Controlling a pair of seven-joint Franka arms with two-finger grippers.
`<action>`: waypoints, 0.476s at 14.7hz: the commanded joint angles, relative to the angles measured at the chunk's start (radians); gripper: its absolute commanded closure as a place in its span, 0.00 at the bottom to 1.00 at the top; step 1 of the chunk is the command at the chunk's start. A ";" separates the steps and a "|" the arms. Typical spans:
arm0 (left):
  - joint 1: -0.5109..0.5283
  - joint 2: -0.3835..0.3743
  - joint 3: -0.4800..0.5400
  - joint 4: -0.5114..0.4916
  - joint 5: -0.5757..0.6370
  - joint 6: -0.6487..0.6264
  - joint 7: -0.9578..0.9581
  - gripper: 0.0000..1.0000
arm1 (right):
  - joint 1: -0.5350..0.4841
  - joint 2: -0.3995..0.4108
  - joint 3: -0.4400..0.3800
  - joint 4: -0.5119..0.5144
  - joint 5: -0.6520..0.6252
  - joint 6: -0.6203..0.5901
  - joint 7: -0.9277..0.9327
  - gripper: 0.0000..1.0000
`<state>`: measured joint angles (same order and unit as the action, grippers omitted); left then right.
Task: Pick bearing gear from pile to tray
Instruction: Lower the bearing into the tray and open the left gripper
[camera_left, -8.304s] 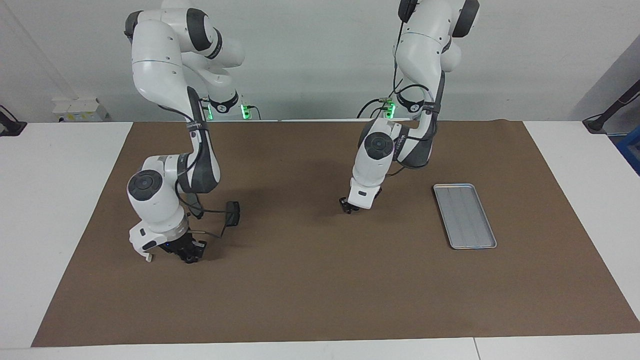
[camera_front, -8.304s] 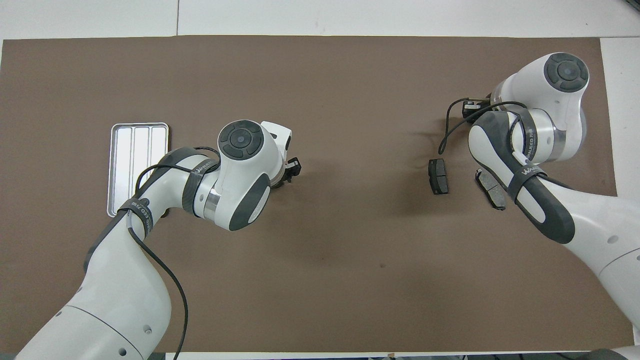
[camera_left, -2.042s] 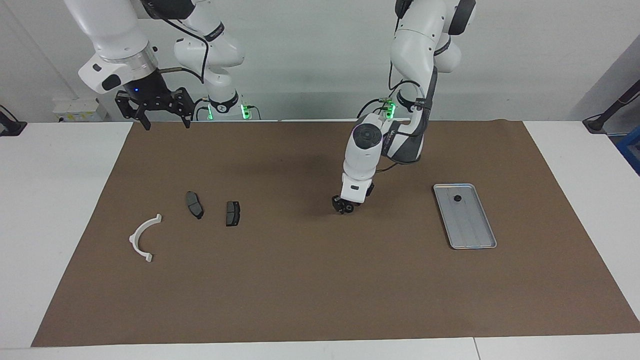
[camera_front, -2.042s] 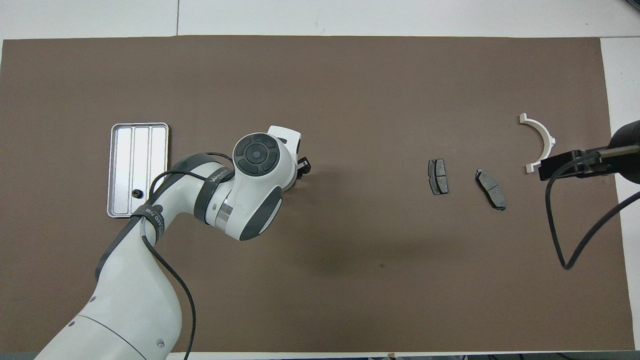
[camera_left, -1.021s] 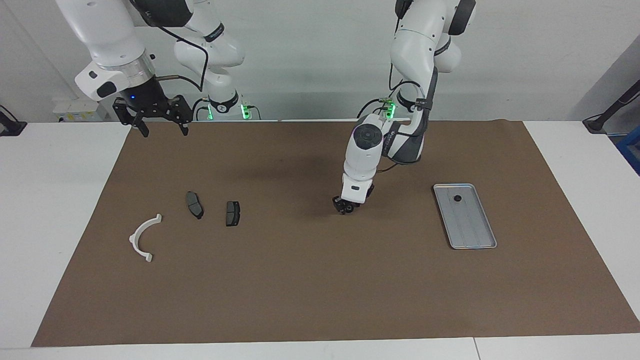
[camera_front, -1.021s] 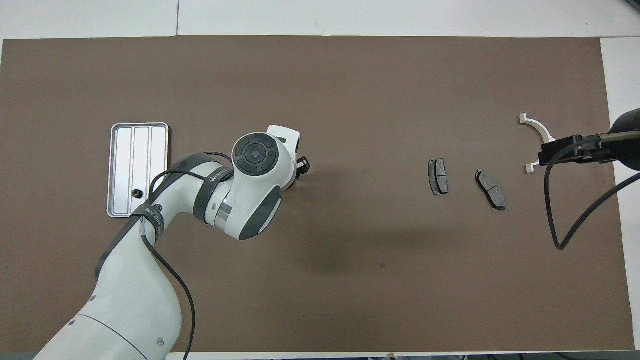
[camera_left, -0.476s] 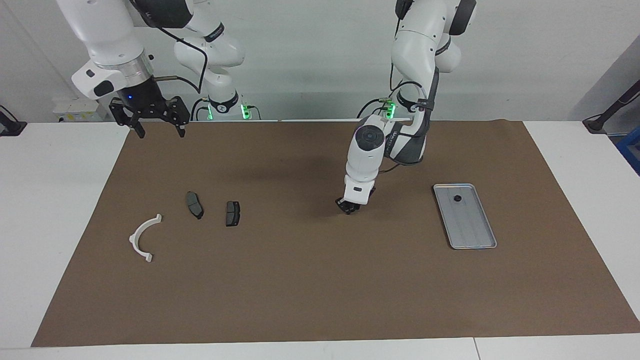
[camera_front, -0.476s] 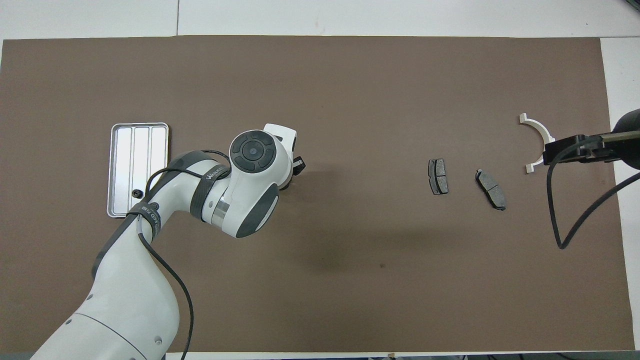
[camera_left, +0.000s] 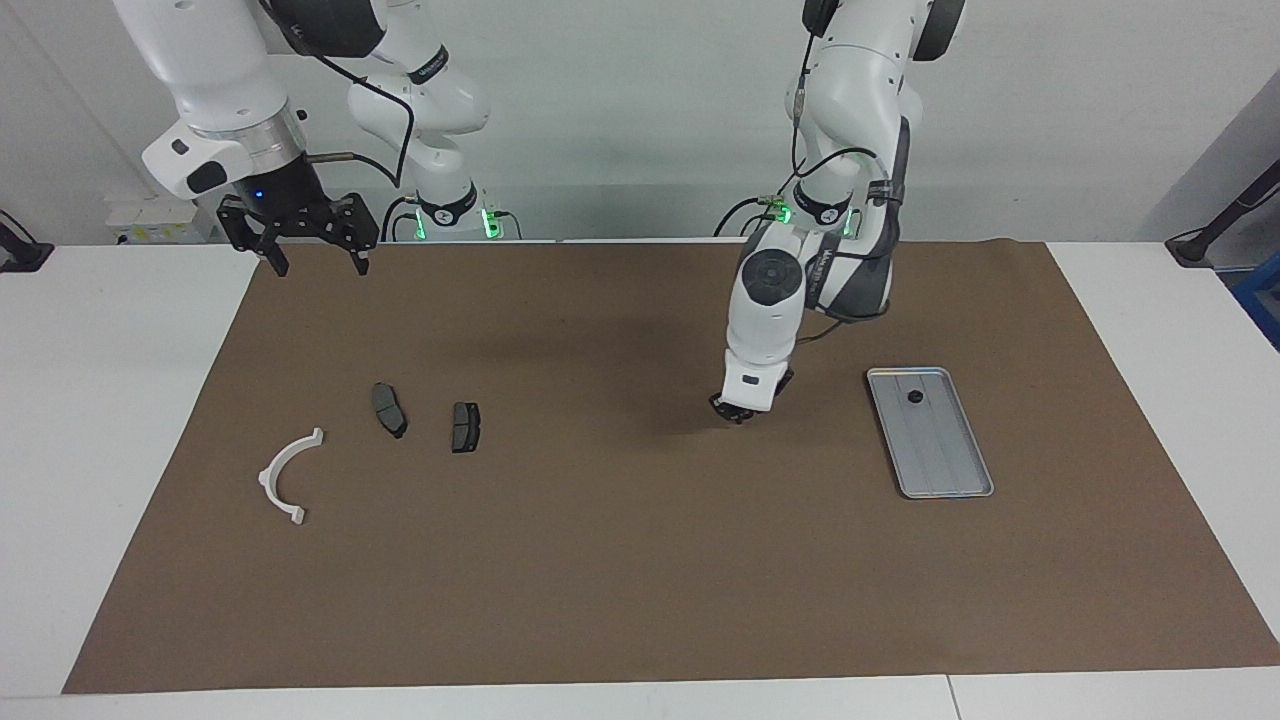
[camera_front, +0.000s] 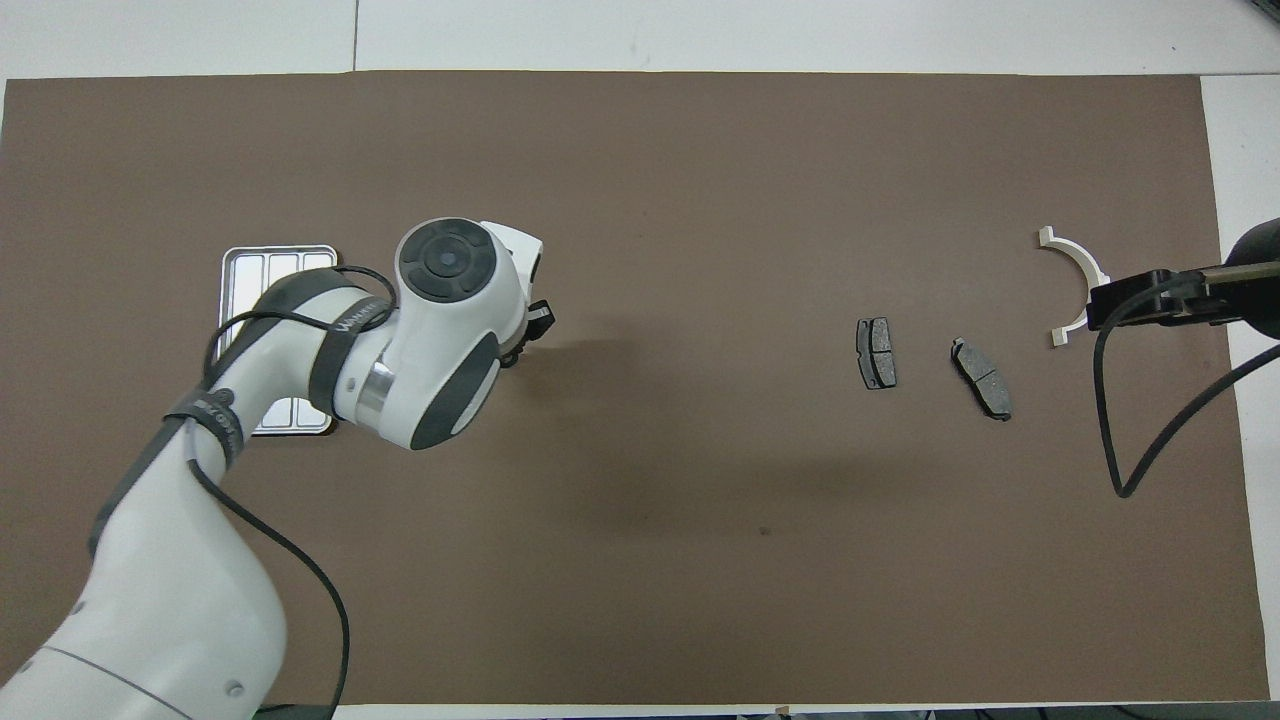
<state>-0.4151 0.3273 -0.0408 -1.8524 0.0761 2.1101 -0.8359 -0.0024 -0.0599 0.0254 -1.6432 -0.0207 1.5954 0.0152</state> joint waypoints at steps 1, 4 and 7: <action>0.163 -0.100 -0.010 -0.059 0.001 -0.035 0.251 1.00 | -0.013 -0.003 0.010 -0.006 0.001 0.014 0.015 0.00; 0.304 -0.094 -0.010 -0.056 -0.060 -0.006 0.473 1.00 | -0.013 -0.001 0.010 -0.004 0.002 0.014 0.017 0.00; 0.383 -0.082 -0.010 -0.057 -0.102 0.059 0.572 1.00 | -0.010 -0.001 0.010 -0.004 0.007 0.014 0.017 0.00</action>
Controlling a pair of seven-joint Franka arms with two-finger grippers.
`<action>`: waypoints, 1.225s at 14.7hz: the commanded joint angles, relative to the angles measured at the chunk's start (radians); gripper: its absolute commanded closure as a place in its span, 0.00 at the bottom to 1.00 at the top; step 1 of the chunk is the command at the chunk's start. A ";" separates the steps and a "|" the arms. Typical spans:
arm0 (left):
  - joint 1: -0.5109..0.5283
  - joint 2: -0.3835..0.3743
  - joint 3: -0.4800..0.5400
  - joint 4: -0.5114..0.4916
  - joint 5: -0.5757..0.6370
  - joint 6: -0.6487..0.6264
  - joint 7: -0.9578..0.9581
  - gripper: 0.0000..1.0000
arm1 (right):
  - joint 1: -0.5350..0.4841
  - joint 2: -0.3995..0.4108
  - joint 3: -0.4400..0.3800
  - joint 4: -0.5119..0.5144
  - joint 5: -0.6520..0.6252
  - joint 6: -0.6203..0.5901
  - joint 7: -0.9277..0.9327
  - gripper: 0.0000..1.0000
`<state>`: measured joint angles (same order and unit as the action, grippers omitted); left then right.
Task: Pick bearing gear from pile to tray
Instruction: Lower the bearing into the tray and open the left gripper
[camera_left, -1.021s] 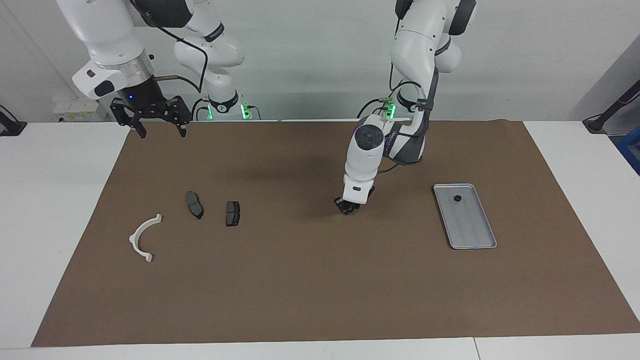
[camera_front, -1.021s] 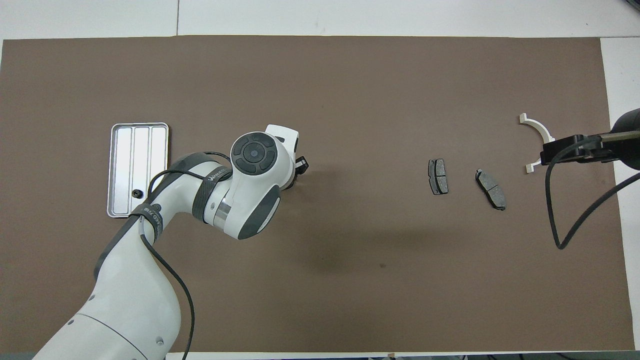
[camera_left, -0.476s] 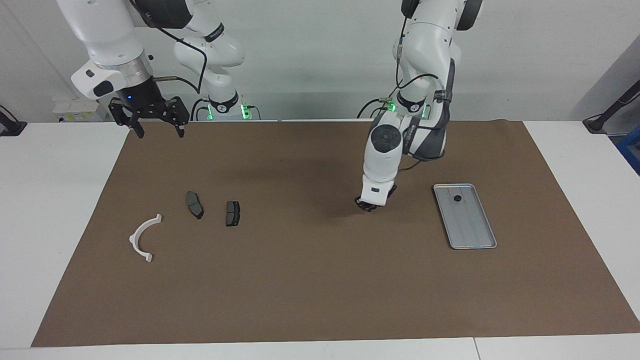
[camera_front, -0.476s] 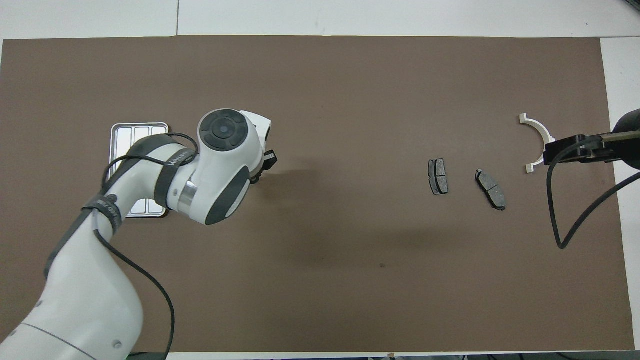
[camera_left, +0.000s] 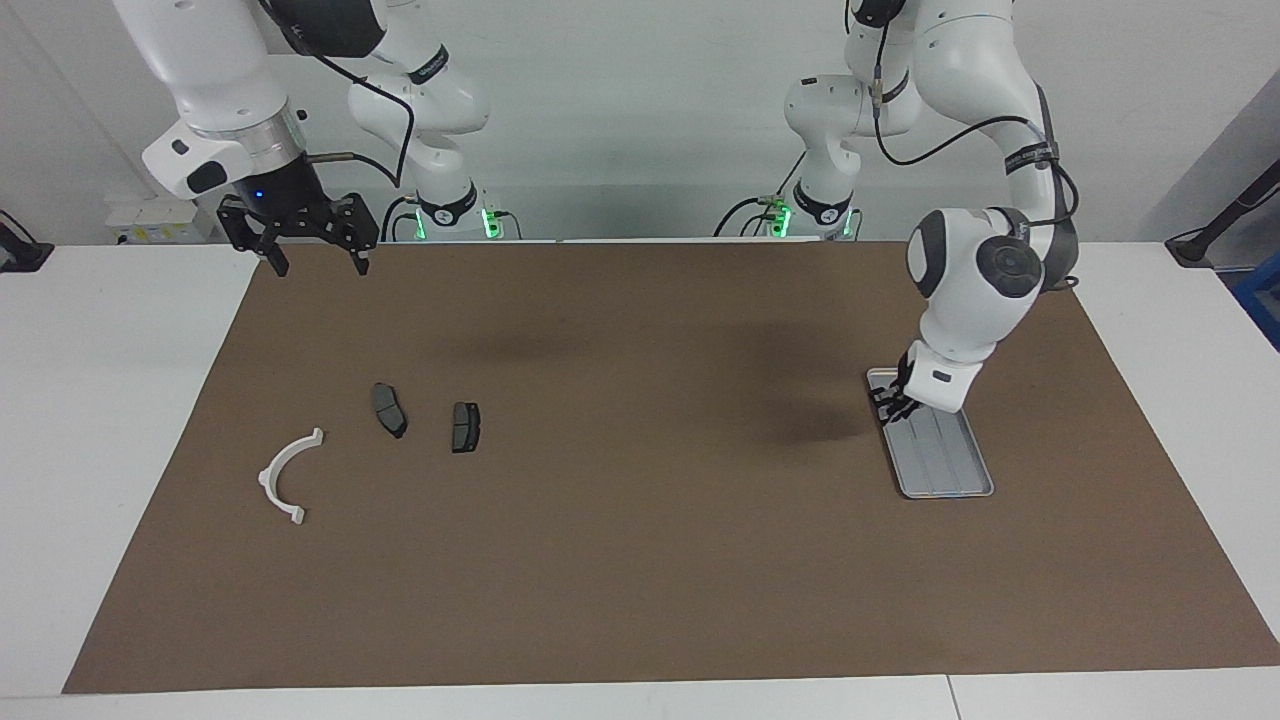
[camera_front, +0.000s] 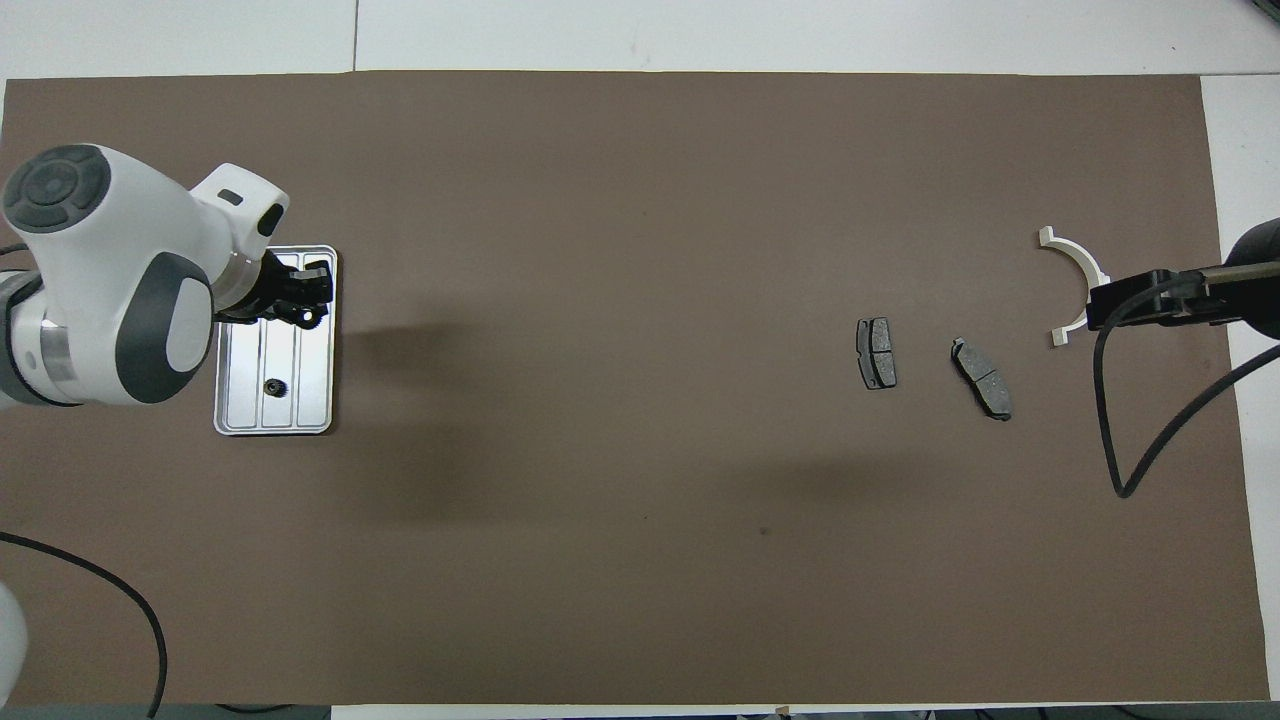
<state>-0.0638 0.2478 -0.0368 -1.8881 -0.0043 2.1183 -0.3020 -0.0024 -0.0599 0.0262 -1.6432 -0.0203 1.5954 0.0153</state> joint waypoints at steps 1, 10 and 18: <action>0.045 0.008 -0.014 -0.019 -0.023 0.067 0.052 1.00 | -0.010 -0.001 0.009 -0.004 0.008 0.014 0.017 0.00; 0.124 0.088 -0.012 -0.029 -0.022 0.153 0.251 1.00 | 0.016 -0.005 0.015 -0.004 0.013 0.014 0.015 0.00; 0.114 0.090 -0.012 -0.083 -0.025 0.223 0.250 1.00 | 0.001 -0.006 0.008 -0.004 0.013 0.014 0.015 0.00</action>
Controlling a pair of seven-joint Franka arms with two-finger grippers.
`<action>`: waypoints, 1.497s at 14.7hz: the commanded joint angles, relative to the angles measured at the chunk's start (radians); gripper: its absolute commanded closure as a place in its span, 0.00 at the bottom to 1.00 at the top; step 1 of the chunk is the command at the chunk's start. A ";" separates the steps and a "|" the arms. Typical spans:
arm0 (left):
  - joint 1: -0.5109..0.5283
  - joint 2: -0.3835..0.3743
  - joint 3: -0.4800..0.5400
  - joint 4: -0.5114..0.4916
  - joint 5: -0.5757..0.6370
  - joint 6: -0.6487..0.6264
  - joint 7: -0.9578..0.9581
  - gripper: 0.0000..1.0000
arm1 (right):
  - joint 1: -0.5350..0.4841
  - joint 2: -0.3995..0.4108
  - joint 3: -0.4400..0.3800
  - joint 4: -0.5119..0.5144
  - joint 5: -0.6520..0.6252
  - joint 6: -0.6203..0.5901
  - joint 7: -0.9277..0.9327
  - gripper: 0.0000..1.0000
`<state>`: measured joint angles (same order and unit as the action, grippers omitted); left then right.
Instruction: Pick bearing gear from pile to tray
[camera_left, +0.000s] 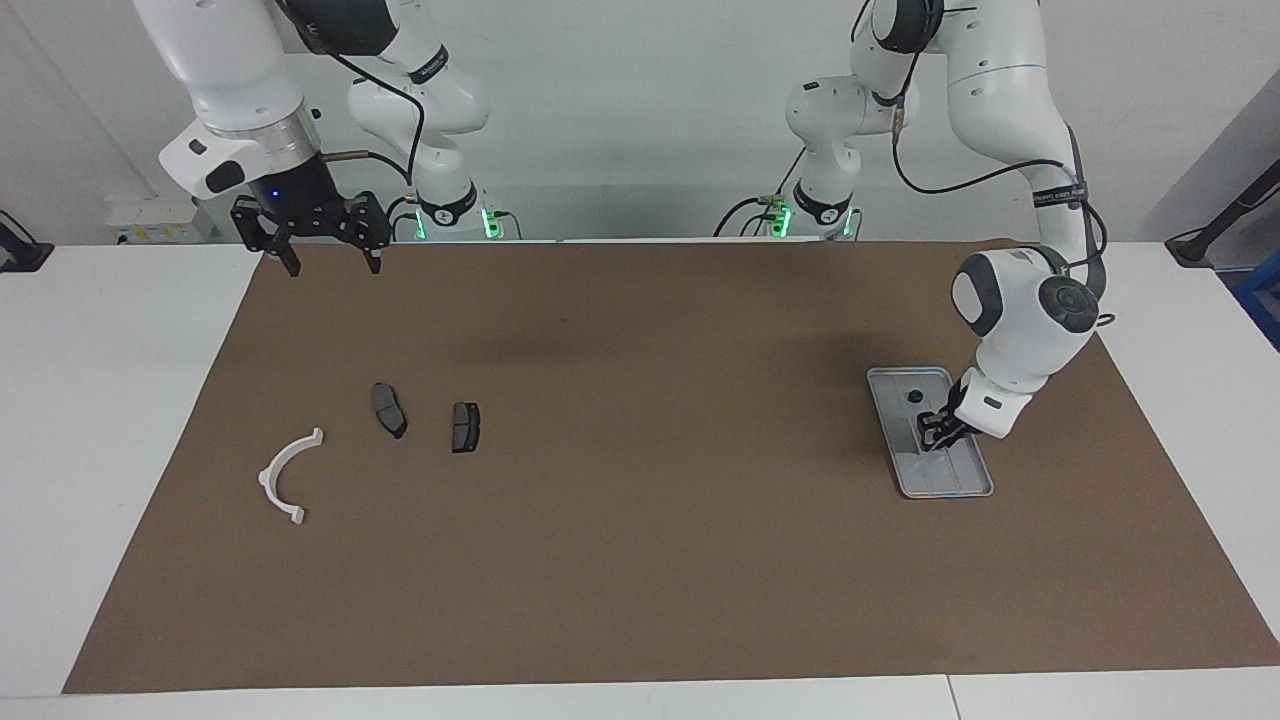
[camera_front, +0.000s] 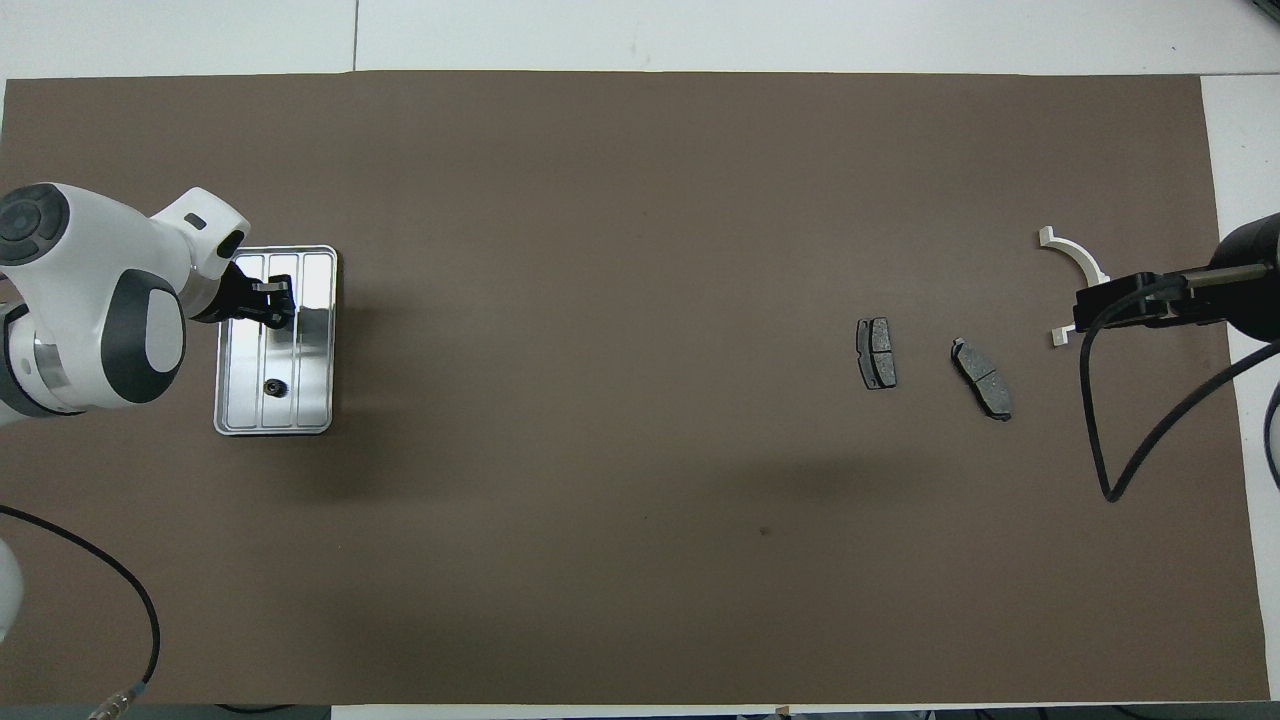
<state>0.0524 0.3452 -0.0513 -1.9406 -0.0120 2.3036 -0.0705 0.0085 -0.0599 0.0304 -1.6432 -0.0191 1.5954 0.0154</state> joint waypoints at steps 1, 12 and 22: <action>0.000 -0.008 0.002 -0.031 -0.017 0.039 0.018 1.00 | -0.010 -0.008 0.002 -0.004 0.011 0.012 0.014 0.00; 0.006 -0.101 0.002 0.002 -0.017 -0.105 0.014 0.00 | -0.010 -0.008 -0.001 -0.004 0.010 0.009 0.014 0.00; 0.037 -0.425 0.007 0.112 -0.017 -0.625 0.015 0.00 | -0.012 -0.009 -0.001 -0.004 0.011 0.008 0.014 0.00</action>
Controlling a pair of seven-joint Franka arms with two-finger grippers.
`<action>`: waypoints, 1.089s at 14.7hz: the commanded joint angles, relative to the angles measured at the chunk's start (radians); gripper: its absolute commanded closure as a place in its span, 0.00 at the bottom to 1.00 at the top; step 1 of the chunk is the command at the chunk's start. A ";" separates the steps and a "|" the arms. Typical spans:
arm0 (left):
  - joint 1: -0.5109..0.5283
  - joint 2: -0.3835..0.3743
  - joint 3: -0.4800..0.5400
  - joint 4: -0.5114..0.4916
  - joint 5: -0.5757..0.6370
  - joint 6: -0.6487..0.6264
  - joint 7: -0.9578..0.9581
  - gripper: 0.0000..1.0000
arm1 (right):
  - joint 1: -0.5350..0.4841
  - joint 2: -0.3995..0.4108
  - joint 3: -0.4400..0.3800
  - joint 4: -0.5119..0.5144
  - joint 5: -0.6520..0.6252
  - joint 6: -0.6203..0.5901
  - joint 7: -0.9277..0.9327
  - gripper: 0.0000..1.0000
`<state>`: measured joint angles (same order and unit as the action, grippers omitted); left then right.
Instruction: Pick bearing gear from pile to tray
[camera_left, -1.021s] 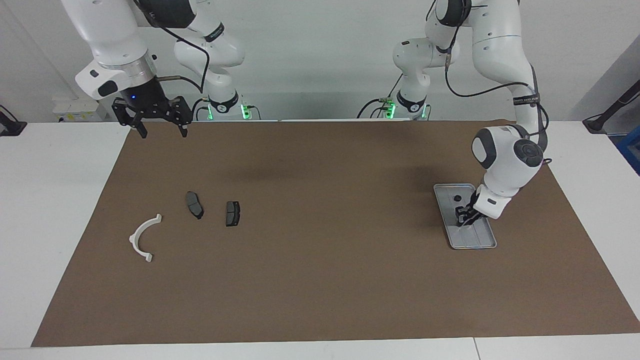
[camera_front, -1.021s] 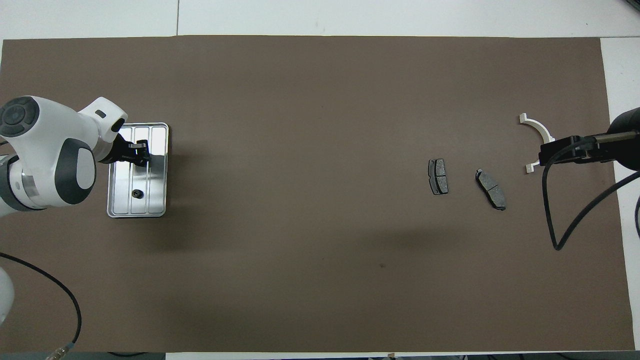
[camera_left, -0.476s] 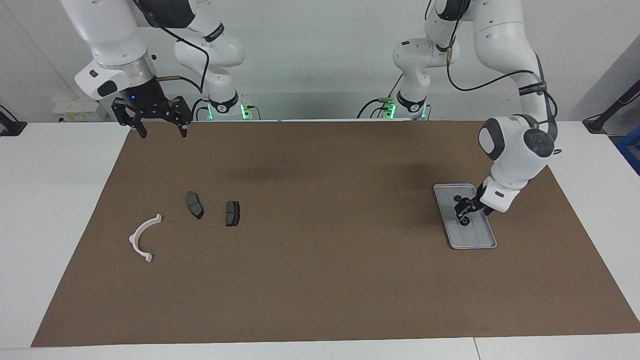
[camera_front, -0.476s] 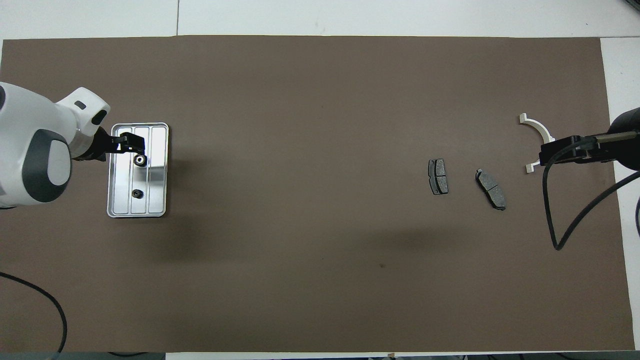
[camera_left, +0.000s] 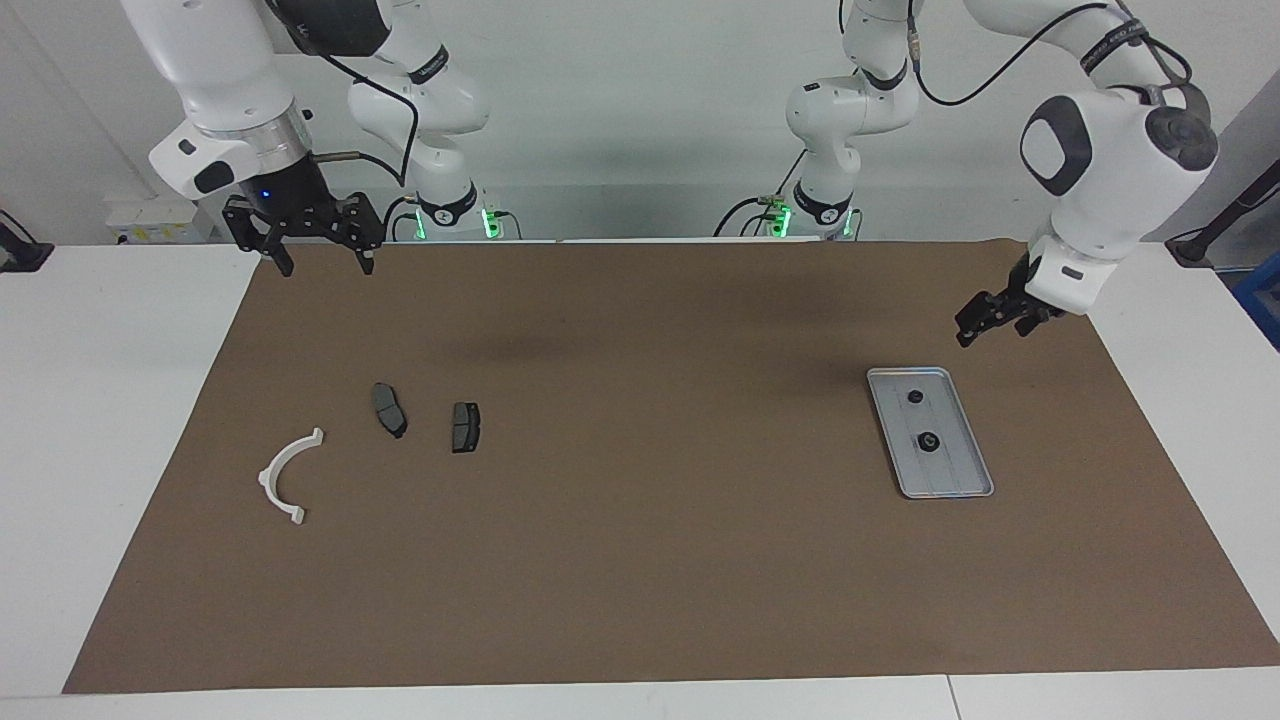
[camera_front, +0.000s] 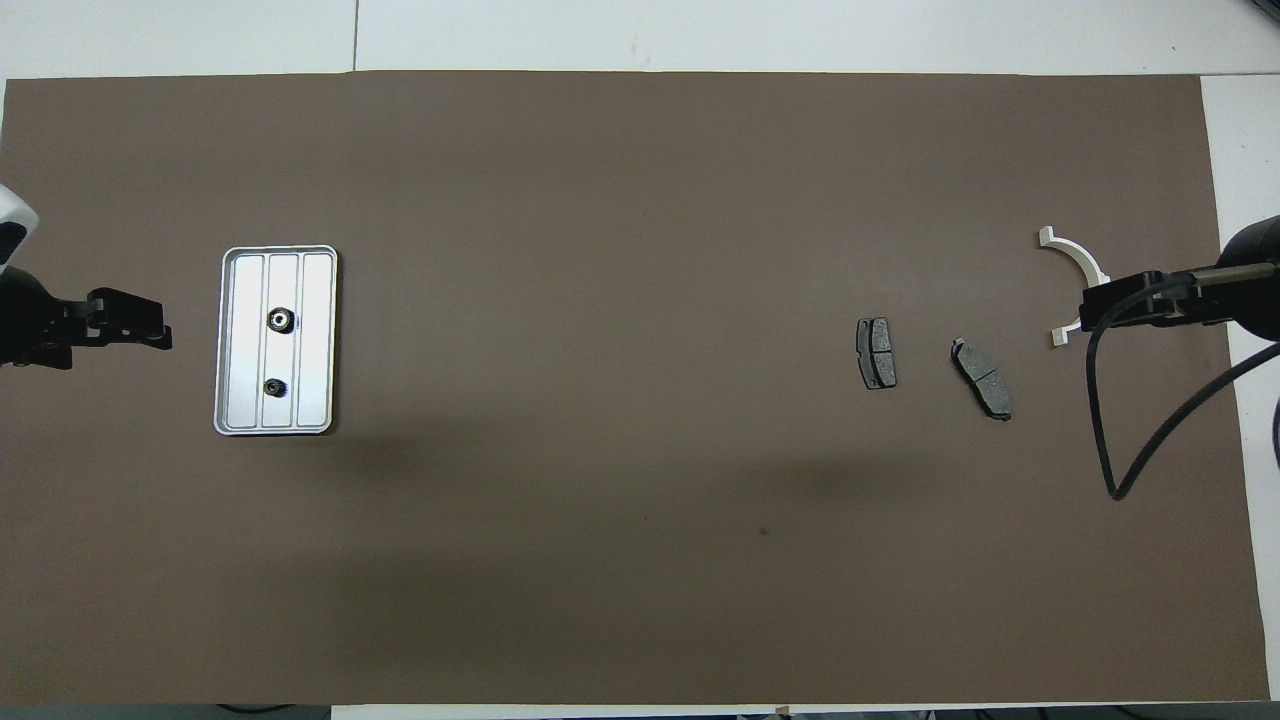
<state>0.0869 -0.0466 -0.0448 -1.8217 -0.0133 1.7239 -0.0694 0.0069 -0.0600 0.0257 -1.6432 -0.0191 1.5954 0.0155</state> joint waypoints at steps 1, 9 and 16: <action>-0.004 -0.036 0.005 -0.005 -0.016 -0.050 0.011 0.00 | -0.008 -0.009 0.003 -0.004 0.011 0.008 0.014 0.00; -0.059 0.003 0.019 0.048 -0.017 -0.023 0.006 0.00 | -0.008 -0.009 0.003 -0.004 0.010 0.005 0.012 0.00; -0.059 0.063 0.022 0.188 -0.019 -0.109 0.006 0.00 | -0.008 -0.009 0.003 -0.004 0.010 0.003 0.012 0.00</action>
<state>0.0416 0.0062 -0.0349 -1.6681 -0.0190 1.6502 -0.0694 0.0069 -0.0600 0.0257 -1.6432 -0.0191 1.5954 0.0155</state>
